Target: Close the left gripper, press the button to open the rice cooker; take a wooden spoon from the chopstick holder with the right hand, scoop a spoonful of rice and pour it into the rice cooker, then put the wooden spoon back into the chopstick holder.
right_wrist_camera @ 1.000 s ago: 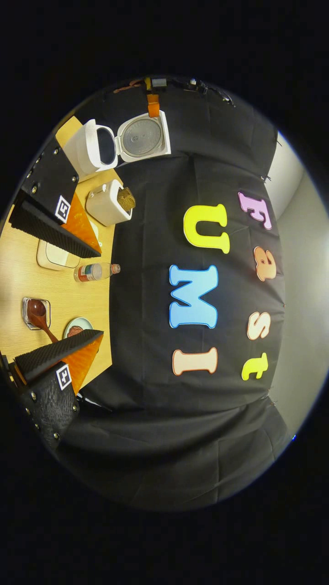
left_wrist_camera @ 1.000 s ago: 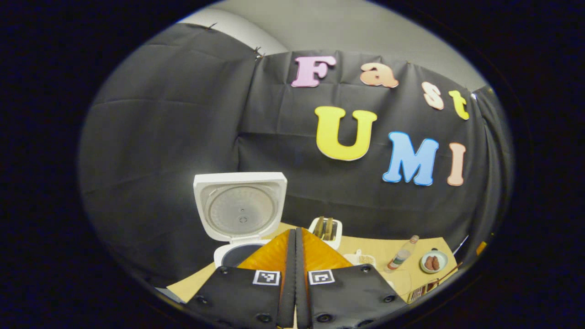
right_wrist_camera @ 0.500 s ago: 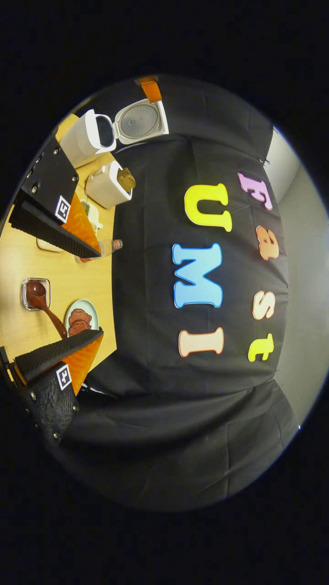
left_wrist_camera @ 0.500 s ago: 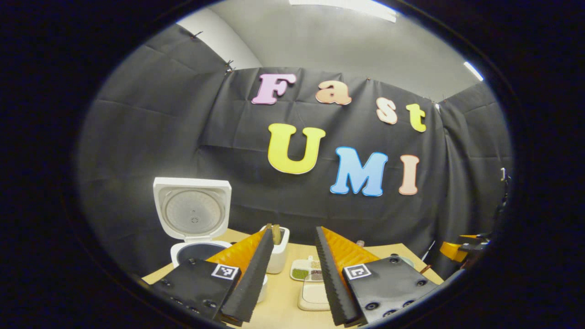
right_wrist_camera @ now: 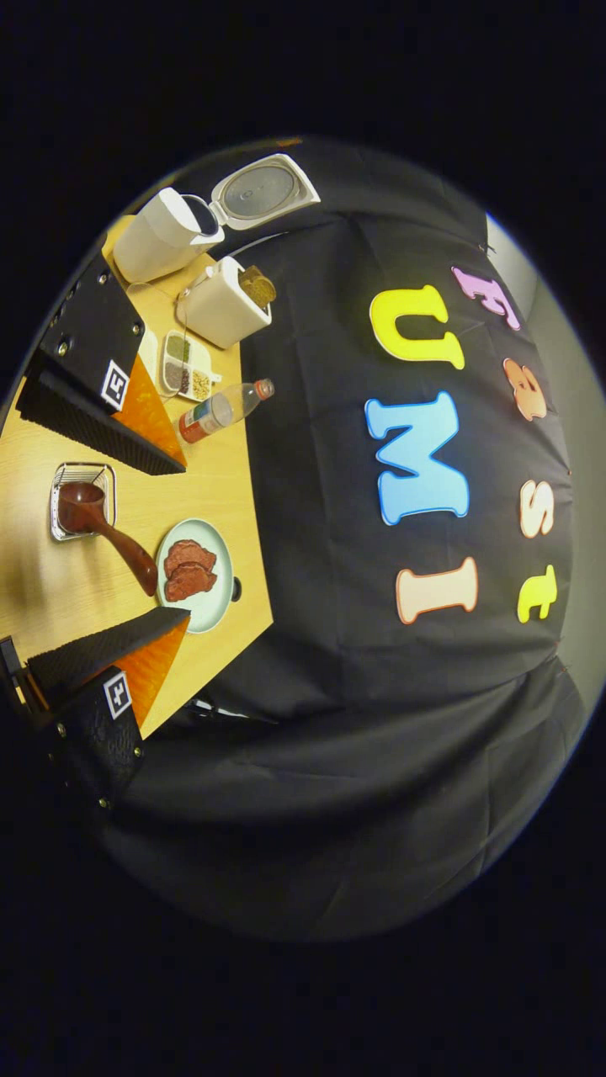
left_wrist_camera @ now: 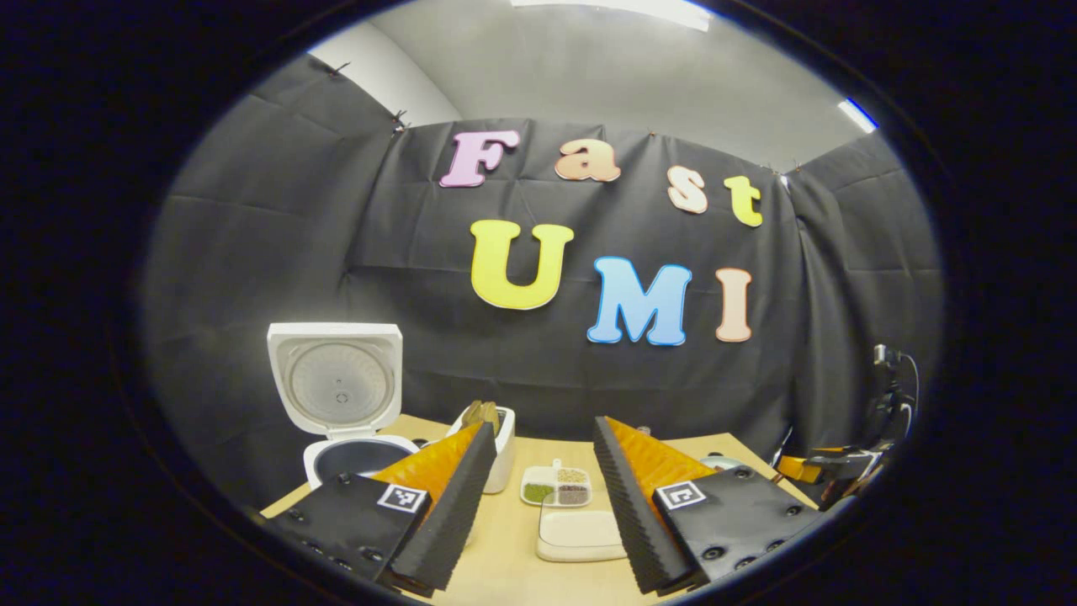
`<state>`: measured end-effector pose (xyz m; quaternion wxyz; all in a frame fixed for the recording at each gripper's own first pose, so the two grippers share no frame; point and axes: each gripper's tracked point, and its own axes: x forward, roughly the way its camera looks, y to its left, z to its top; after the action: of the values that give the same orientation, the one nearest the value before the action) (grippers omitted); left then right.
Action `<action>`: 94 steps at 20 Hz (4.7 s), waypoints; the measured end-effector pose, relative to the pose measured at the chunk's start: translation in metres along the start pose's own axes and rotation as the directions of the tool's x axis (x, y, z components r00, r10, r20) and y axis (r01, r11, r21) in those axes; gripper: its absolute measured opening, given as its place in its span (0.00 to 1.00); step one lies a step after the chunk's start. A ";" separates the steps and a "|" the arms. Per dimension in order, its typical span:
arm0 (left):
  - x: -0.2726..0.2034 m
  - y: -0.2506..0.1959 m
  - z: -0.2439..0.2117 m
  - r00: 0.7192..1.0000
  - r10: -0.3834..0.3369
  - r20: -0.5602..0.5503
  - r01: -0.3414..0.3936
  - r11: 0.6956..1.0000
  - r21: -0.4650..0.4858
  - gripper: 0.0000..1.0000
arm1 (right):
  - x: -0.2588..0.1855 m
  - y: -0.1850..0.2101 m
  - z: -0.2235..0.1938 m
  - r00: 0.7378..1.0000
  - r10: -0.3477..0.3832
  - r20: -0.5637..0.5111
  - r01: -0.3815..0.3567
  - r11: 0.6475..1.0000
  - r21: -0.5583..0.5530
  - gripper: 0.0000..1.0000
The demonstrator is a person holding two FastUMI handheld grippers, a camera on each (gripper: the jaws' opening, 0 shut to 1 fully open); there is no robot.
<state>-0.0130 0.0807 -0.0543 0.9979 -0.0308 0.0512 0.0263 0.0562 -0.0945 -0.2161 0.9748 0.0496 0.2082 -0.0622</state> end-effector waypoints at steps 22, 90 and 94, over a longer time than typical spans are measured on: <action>-0.017 -0.013 0.011 0.999 -0.004 0.038 0.007 0.998 -0.060 0.82 | 0.045 0.017 -0.049 0.970 0.176 -0.165 -0.110 0.932 0.346 0.05; -0.052 0.142 -0.009 1.000 0.000 -0.002 0.000 0.999 0.035 0.86 | -0.009 0.365 0.108 0.717 0.675 0.171 -0.526 0.364 0.769 0.05; -0.058 0.159 -0.007 1.000 0.004 0.013 -0.005 0.999 0.031 0.86 | -0.014 0.414 0.116 0.673 0.719 0.174 -0.558 0.338 0.758 0.05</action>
<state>-0.0800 0.2361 -0.0651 0.9985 -0.0149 0.0454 0.0280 0.1491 0.3015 -0.0755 0.7754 0.5377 0.2172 0.2498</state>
